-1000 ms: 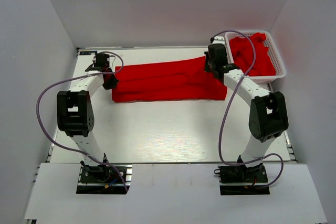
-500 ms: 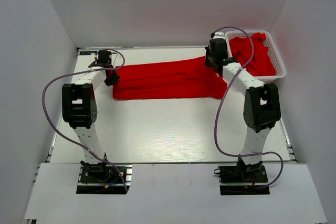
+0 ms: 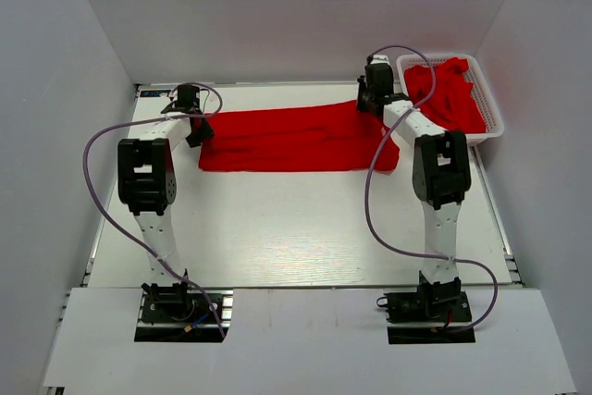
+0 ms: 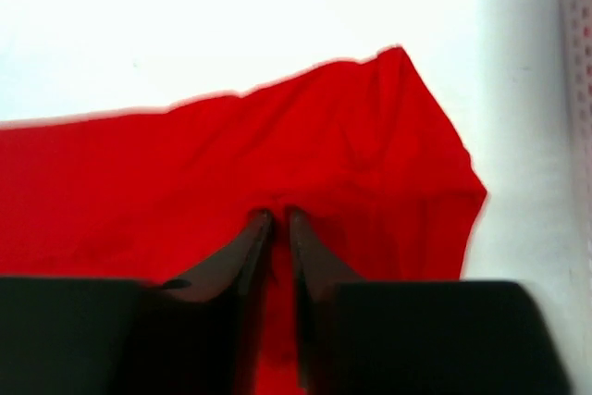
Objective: Fold and stack the t-shirts
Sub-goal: Fold the other side of the tshirt into a rectangle
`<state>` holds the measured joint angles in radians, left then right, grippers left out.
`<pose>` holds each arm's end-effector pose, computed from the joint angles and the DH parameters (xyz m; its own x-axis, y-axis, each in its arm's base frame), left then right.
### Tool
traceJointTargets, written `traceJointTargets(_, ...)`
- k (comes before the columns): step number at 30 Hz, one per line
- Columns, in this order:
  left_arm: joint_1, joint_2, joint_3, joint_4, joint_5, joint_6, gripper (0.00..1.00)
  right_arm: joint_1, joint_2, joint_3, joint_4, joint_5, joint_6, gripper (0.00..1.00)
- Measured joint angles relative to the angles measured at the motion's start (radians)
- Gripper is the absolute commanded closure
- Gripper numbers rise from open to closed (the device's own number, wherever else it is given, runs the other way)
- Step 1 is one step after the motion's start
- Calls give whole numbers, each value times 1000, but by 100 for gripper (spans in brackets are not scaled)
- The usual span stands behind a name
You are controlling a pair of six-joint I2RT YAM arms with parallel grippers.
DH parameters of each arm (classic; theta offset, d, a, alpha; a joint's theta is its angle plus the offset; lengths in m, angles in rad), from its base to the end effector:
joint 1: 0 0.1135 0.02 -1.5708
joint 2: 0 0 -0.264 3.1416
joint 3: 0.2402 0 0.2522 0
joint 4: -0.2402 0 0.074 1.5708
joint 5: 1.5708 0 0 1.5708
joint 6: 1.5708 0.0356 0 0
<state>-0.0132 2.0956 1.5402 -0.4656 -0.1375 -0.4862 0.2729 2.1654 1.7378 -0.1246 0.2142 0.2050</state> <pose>0.4492 -0.0011 0.1706 -0.7264 -0.4533 -0.5166 -0.4501 0.8818 -0.1408 0.4915 0.1297 0.2281 -0.5127 0.0631 -0.8562 0.0156 0.9978 0.0641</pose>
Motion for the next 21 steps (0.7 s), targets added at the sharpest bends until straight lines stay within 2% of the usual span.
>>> traceJointTargets(1, 0, 3, 10, -3, -10, 3, 10, -4, 26, 29, 0, -2, 3, 49)
traceJointTargets(2, 0, 11, 33, -14, -23, 1, 0, -8, 60, 71, -15, -6, 0, 37)
traceJointTargets(3, 0, 18, 56, -26, -36, -1, 0, -11, 89, 114, -27, -9, 1, 10)
traceJointTargets(6, 0, 41, 162, -66, -76, 3, 0, -23, 145, 200, -45, -23, -8, 10)
traceJointTargets(11, 2, 42, 273, -73, -96, 28, 0, -32, 117, 195, -56, -50, -14, 10)
traceJointTargets(15, 4, 42, 276, -57, -22, 54, 0, -31, 7, 77, -59, -109, -14, 10)
traceJointTargets(21, -12, 43, 241, 26, 185, 78, 0, -24, -166, -107, -60, -314, -13, 10)
